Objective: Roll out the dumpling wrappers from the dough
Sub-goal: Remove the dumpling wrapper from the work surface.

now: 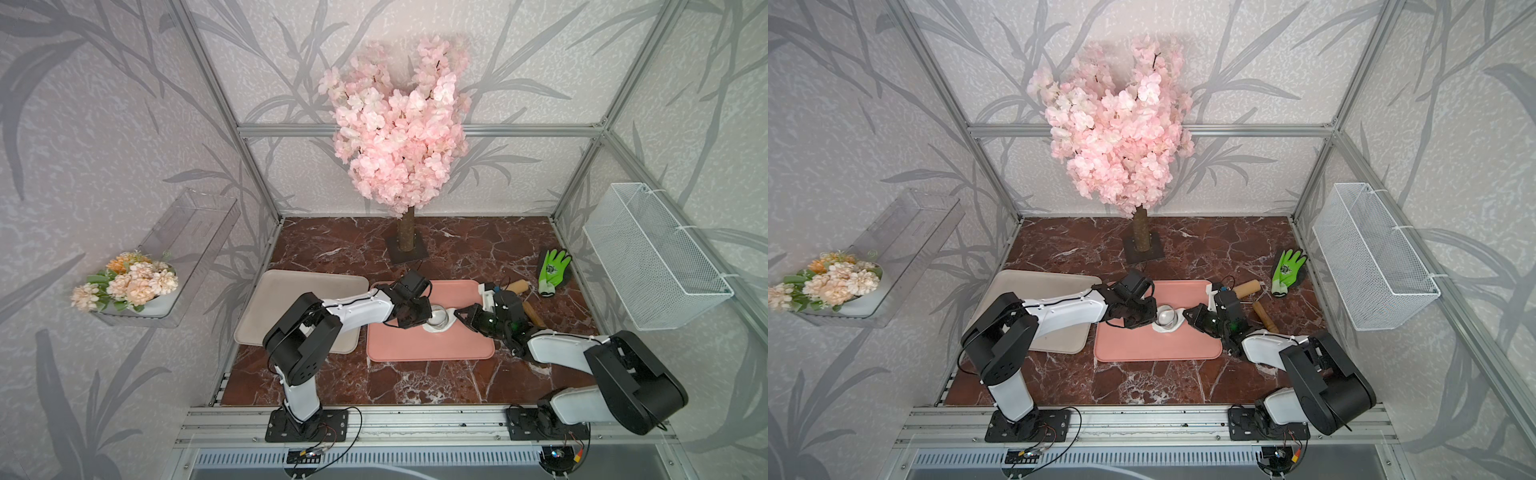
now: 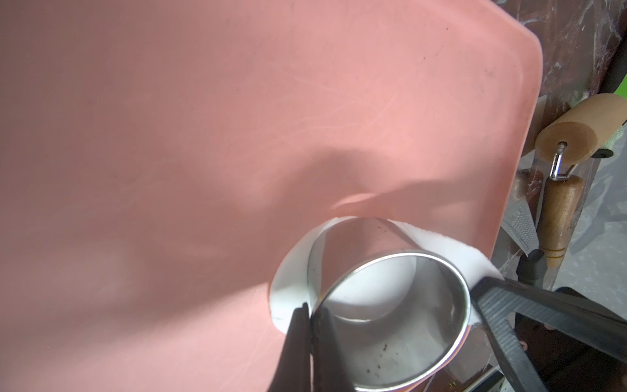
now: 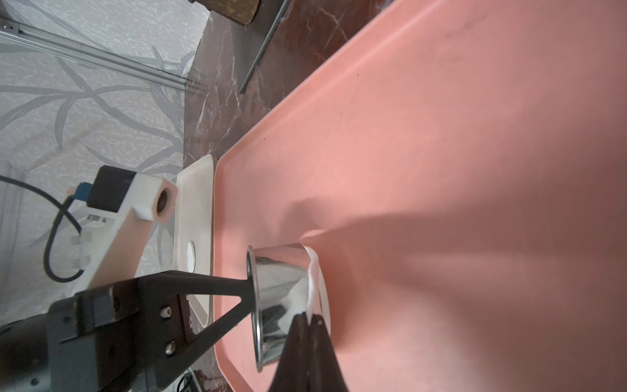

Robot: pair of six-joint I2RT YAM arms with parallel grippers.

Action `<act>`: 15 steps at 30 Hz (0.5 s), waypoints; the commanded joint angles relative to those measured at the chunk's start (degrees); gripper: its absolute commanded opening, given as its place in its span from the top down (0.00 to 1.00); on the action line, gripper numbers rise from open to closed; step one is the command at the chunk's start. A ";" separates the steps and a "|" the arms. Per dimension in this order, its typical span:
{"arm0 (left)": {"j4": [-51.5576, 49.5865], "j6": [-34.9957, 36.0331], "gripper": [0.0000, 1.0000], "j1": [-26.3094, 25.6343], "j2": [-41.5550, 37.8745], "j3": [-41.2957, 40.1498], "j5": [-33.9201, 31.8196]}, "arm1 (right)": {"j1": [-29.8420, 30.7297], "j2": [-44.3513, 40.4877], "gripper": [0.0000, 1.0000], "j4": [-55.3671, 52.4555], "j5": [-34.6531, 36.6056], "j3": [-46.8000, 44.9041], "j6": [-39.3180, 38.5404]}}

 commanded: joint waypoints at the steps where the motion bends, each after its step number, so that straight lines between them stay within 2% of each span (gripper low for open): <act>1: -3.87 0.49 1.00 -0.13 1.23 1.26 -2.51 | 0.25 -2.46 1.00 1.94 2.64 -1.07 0.04; 15: -4.07 -0.65 1.00 -0.08 1.37 1.98 -3.05 | 0.46 -7.00 1.00 2.34 3.07 -3.55 0.43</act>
